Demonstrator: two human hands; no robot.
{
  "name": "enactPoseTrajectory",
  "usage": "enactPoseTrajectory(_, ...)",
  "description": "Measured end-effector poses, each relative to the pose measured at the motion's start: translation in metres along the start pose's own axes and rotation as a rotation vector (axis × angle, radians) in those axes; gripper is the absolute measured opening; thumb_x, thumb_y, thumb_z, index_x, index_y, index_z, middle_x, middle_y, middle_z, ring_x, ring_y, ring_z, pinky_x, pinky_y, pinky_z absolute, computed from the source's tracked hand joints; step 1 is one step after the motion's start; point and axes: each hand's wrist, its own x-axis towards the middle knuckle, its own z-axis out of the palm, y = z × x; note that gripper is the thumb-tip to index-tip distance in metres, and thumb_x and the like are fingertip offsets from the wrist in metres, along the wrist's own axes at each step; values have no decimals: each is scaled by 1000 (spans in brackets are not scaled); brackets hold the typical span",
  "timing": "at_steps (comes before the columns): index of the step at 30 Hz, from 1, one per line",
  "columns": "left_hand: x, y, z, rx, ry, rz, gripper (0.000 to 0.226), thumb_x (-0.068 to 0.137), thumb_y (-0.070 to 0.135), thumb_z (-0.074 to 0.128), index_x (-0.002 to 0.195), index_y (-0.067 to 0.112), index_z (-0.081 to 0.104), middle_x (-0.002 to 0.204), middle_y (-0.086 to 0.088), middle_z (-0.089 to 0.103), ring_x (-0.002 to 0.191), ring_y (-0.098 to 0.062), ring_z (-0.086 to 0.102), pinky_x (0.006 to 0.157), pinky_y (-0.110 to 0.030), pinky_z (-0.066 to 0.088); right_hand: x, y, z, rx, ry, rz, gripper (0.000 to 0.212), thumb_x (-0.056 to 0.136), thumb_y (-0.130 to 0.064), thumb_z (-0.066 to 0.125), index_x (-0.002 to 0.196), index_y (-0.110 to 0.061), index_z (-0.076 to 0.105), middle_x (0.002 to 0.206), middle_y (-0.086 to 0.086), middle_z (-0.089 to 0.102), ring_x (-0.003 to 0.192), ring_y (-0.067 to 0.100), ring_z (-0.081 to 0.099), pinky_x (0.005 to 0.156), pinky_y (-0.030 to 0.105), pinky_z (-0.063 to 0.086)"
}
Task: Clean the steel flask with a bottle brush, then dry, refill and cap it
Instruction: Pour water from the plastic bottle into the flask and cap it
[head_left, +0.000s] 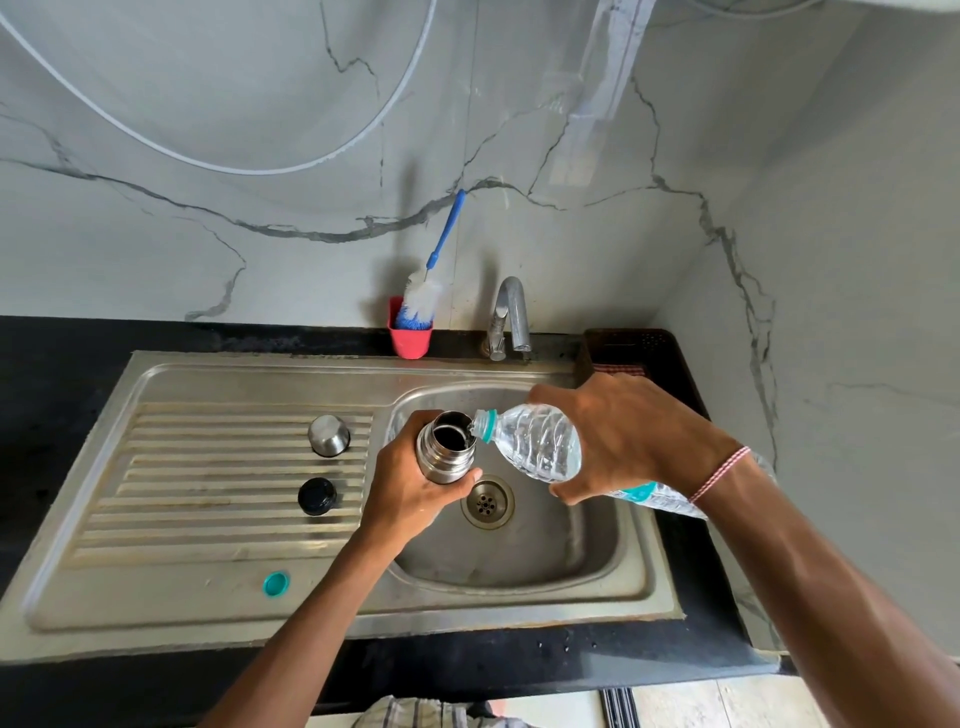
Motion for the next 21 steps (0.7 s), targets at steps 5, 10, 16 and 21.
enactPoseTrajectory(5,-1,-1,0,-3,-15,8,65,65,11,97,118,24,62,102,8,74,95,-10,71,82,-13,50,1,-2,-3,-6,-9,-3,93,60,-76,73,135,-44,28,107,-2,72,96,23,68,85,42,58)
enactPoseTrajectory(10,-1,-1,0,-10,-19,0,64,66,11,97,119,22,62,102,7,75,95,-13,71,84,-16,51,1,-4,-6,-24,4,3,91,59,-76,72,133,-42,32,104,-2,72,94,24,69,82,41,59)
enactPoseTrajectory(16,-1,-1,0,-7,-21,4,65,66,12,97,119,22,61,103,9,74,95,-10,71,84,-16,51,0,-5,-8,-23,-2,3,92,61,-76,73,136,-42,33,107,-3,71,97,23,68,84,40,58)
enactPoseTrajectory(21,-1,1,-1,-17,-20,4,65,66,12,97,119,25,61,104,9,74,96,-11,71,85,-16,52,-1,-5,-9,-26,-3,1,94,63,-75,75,140,-41,33,109,-2,71,99,21,68,86,38,57)
